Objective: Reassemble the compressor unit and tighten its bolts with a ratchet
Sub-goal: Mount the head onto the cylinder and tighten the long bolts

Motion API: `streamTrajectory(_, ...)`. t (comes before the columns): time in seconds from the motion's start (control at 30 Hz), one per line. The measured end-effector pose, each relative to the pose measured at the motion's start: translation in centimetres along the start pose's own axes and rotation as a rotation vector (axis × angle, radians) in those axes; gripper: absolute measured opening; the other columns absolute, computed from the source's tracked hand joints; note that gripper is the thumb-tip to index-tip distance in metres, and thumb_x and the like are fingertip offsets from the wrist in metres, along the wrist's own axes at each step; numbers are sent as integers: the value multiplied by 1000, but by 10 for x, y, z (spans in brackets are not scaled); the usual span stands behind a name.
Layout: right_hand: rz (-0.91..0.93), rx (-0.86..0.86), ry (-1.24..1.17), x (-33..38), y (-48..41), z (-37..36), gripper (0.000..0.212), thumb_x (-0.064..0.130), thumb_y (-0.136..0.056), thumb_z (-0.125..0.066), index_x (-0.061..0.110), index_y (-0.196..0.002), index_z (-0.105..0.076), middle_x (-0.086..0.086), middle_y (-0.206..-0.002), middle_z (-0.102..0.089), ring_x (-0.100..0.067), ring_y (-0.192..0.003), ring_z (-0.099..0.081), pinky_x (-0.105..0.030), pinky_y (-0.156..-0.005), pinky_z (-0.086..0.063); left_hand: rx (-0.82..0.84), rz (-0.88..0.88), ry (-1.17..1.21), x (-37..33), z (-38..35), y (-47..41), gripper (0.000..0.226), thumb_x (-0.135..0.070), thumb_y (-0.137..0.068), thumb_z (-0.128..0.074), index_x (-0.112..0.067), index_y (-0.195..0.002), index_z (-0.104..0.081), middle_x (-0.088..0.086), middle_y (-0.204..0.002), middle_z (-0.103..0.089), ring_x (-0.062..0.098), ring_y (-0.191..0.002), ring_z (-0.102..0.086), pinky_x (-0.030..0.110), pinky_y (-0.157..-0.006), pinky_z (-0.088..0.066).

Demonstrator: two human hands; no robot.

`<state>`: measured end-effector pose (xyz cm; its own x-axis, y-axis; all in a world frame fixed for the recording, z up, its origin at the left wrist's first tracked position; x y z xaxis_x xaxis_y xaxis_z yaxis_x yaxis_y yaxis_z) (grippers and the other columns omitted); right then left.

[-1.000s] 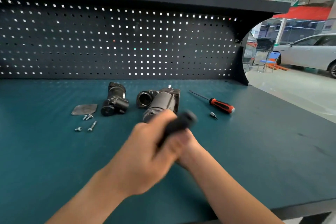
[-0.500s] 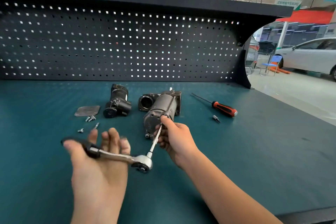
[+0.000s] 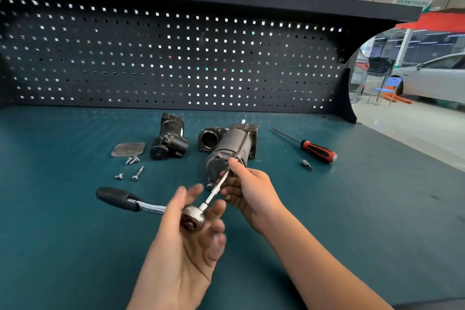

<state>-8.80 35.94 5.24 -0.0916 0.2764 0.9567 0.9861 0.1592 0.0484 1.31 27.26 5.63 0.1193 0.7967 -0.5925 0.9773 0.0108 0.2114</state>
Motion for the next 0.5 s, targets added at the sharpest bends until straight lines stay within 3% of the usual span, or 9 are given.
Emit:
streamTrajectory(0.1, -3, 10, 14, 1, 1, 2, 31, 26, -95, -51, 5, -74, -57, 0, -47, -60, -8, -38, -53, -15, -40, -41, 95, 86, 104, 6, -8, 0, 20, -26, -69, -57, -12, -80, -65, 4, -53, -58, 5, -31, -50, 14, -26, -39)
streamTrajectory(0.17, -1, 11, 24, 0, 2, 3, 32, 27, -95, -50, 6, -73, -58, 1, -47, -60, -7, -38, -53, -15, -41, -41, 88, 26, -15, 9, -8, -3, 16, -16, -83, -52, -15, -89, -66, 3, -50, -54, 5, -29, -44, 11, -27, -35)
streamTrajectory(0.27, -6, 14, 27, -2, 4, 5, 34, 28, -96, -47, 6, -75, -60, 1, -49, -62, -7, -39, -52, -15, -41, -41, 66, -105, -331, 7, 0, -9, 35, -4, -91, -41, -29, -103, -63, 4, -48, -49, 7, -30, -30, 12, -30, -27)
streamTrajectory(0.33, -13, 15, 31, -4, 5, 6, 35, 29, -97, -44, 7, -75, -61, 3, -49, -61, -6, -39, -51, -15, -41, -41, 96, -281, -791, -5, 1, -10, 45, -2, -90, -42, -41, -109, -57, -3, -47, -46, 10, -35, -30, 19, -36, -27)
streamTrajectory(0.4, -19, 13, 14, -5, 4, 5, 37, 29, -98, -42, 9, -73, -61, 2, -48, -59, -8, -41, -52, -18, -44, -42, 50, -534, -1479, -19, -8, -5, 39, -18, -90, -44, -54, -106, -43, -6, -54, -49, 11, -50, -46, 22, -48, -30)
streamTrajectory(0.43, -27, 6, -3, -5, 3, 4, 38, 29, -98, -42, 8, -72, -61, 1, -49, -60, -10, -43, -53, -19, -45, -43, 13, -676, -1828, -22, -16, -1, 34, -27, -90, -41, -54, -107, -33, -7, -66, -54, 13, -67, -55, 25, -55, -32)
streamTrajectory(0.5, -41, -11, -1, -5, 1, 5, 40, 29, -98, -42, 7, -72, -63, -1, -51, -63, -10, -44, -57, -21, -48, -46, 50, -844, -2200, -15, -26, 2, 41, -33, -91, -35, -48, -121, -11, -9, -92, -59, 18, -90, -58, 29, -62, -31)
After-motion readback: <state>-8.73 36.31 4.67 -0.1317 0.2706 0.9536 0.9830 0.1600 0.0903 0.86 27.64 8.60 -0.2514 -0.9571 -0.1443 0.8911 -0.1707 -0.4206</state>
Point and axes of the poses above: each hand's wrist, its own y-axis away from the middle knuckle, its own z-axis out of the back of the hand, x = y × z, the point moved 6 cm from there along -y, towards the middle knuckle
